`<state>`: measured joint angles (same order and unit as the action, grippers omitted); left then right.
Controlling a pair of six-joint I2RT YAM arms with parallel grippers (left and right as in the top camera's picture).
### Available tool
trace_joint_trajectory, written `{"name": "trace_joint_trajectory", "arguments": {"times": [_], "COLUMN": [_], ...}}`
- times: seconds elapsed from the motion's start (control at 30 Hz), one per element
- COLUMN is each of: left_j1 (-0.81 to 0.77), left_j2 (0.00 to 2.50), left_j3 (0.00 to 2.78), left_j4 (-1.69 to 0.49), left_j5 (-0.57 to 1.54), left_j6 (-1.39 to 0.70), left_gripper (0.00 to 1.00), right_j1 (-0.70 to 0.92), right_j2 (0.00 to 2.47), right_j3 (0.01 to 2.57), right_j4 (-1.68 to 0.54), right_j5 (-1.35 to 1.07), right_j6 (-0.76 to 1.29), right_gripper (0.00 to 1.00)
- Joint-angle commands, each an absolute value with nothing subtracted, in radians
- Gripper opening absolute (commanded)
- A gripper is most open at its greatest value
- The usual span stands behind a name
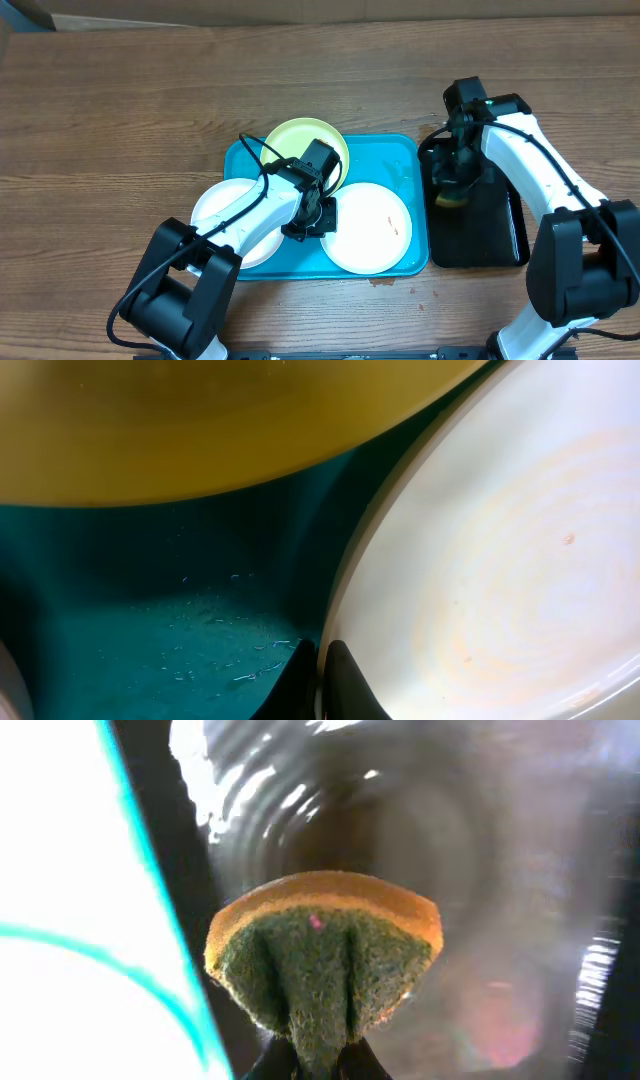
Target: Clean dirty plates on tray and stack at the side
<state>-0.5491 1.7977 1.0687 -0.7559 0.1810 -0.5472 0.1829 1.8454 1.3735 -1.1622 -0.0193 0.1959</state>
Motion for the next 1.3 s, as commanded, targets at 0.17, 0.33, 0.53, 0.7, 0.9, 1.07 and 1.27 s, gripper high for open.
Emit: {"name": "trace_joint_trajectory", "arguments": {"times": [0.17, 0.33, 0.53, 0.7, 0.9, 1.07, 1.27], "left_j1": [-0.548, -0.548, -0.548, -0.548, -0.548, -0.548, -0.548], "left_j2": [1.805, 1.805, 1.805, 1.805, 1.805, 1.805, 1.805], "left_j3": [1.083, 1.083, 1.083, 1.083, 1.083, 1.083, 1.083], "left_j4": [-0.763, -0.763, -0.767, -0.766, -0.766, -0.766, -0.766], "left_j5": [0.184, 0.184, 0.184, 0.184, 0.184, 0.184, 0.184], "left_j6": [-0.538, -0.538, -0.538, -0.538, -0.538, -0.538, -0.538], "left_gripper": [0.04, 0.04, 0.04, 0.04, 0.04, 0.04, 0.04], "right_j1": [0.283, 0.393, 0.508, 0.562, 0.588, 0.587, 0.587], "right_j2": [1.830, 1.830, 1.830, 1.830, 1.831, 1.831, 1.831], "right_j3": [1.396, 1.393, 1.340, 1.246, 1.129, 1.079, 1.032], "right_j4": [-1.167, -1.173, -1.146, -1.007, -0.828, -0.794, -0.786], "right_j5": [-0.245, -0.113, 0.077, 0.123, 0.143, 0.142, 0.134], "right_j6": [0.069, 0.113, 0.178, 0.183, 0.183, 0.184, 0.215], "right_gripper": [0.04, 0.04, 0.04, 0.04, 0.04, 0.04, 0.04]}}
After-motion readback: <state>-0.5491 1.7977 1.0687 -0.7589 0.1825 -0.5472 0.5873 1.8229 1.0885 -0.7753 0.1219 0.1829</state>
